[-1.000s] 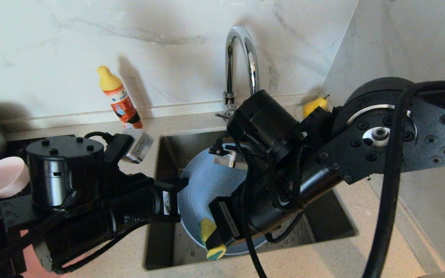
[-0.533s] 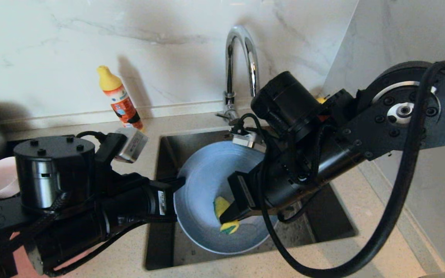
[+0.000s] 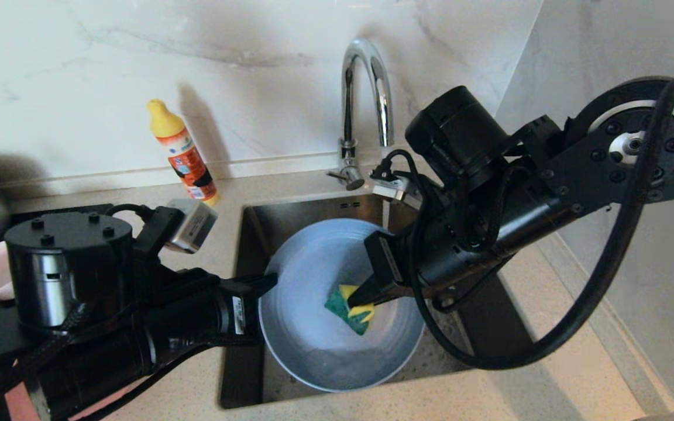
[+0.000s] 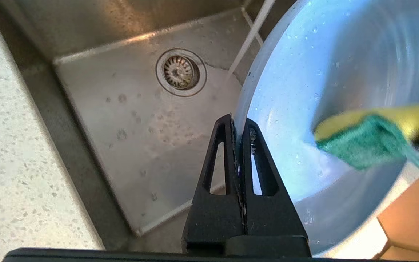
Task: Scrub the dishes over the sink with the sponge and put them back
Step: Wipe the plate
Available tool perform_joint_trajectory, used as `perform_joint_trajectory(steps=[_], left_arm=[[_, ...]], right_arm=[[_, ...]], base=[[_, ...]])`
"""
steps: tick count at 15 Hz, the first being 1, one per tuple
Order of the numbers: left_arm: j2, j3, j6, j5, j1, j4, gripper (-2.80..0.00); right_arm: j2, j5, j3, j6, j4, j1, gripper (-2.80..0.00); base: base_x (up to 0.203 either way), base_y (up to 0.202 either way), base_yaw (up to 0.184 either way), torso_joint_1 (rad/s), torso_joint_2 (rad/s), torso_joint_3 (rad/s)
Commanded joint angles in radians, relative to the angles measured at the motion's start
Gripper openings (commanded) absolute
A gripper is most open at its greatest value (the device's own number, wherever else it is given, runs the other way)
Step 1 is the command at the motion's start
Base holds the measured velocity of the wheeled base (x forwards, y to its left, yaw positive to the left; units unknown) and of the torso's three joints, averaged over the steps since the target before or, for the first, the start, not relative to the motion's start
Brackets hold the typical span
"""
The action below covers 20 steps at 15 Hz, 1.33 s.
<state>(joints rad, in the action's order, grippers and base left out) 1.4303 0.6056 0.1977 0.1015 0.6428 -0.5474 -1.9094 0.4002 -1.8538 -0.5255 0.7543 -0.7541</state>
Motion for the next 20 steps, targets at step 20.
perform_joint_trajectory(steps=[20], left_arm=[[-0.002,-0.012,0.000,0.003,0.011,-0.005,-2.80]], right_arm=[[-0.069,0.008,-0.058,-0.006,-0.015,-0.134,-2.80]], base=[[0.000,0.000,0.000,0.000,0.00,0.000]])
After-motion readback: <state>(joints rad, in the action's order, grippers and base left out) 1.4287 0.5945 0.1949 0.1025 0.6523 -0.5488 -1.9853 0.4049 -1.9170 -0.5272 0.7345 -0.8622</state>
